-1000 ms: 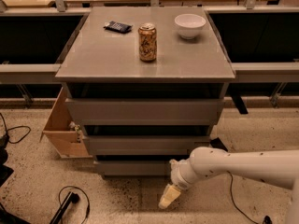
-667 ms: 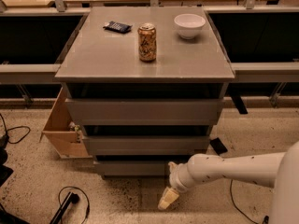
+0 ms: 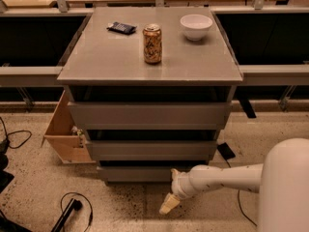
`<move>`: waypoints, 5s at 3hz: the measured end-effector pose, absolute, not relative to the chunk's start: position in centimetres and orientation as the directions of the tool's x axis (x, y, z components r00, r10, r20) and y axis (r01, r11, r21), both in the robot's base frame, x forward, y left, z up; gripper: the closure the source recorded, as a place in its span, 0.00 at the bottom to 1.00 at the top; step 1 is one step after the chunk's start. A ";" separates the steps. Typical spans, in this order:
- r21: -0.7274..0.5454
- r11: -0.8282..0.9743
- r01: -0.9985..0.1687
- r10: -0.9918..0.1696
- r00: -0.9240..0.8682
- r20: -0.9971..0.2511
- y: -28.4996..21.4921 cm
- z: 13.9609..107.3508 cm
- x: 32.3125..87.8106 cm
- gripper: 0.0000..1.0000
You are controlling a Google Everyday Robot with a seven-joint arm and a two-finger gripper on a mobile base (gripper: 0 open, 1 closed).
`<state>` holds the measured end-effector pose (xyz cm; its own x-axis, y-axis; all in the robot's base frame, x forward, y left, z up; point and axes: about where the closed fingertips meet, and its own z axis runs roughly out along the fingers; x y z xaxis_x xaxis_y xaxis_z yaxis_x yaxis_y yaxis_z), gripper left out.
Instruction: Open bottom drawer
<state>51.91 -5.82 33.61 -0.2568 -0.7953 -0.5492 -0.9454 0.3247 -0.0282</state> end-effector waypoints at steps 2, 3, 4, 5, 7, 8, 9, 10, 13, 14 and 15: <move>-0.029 0.325 -0.945 -0.822 -0.267 -0.503 -5.8 31.3 52.7 0.00; -0.064 0.312 -0.948 -0.866 -0.257 -0.430 -7.6 27.6 54.7 0.00; -0.100 0.293 -0.951 -0.890 -0.233 -0.392 -9.5 25.3 56.8 0.00; -0.123 0.270 -0.955 -0.904 -0.208 -0.374 -10.5 23.2 58.8 0.00; -0.135 0.213 -0.968 -0.922 -0.153 -0.355 -10.6 19.6 62.5 0.00; -0.133 0.201 -0.970 -0.926 -0.145 -0.348 -10.7 18.7 63.5 0.19; -0.107 0.226 -0.968 -0.924 -0.179 -0.338 -11.9 17.6 62.5 0.42; -0.083 0.260 -0.962 -0.920 -0.220 -0.324 -13.4 17.2 61.0 0.65; -0.063 0.342 -0.938 -0.901 -0.309 -0.304 -14.8 18.9 58.0 1.00; -0.070 0.370 -0.926 -0.893 -0.334 -0.301 -15.1 19.4 58.0 1.00; -0.057 0.402 -0.914 -0.883 -0.370 -0.290 -15.6 19.3 56.2 1.00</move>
Offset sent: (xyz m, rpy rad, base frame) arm 0.0321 -0.0014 -0.0850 -0.1961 0.0580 -0.0104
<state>56.22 -15.62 19.26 -0.3696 -0.8828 -0.2898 -0.9140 0.4015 -0.0574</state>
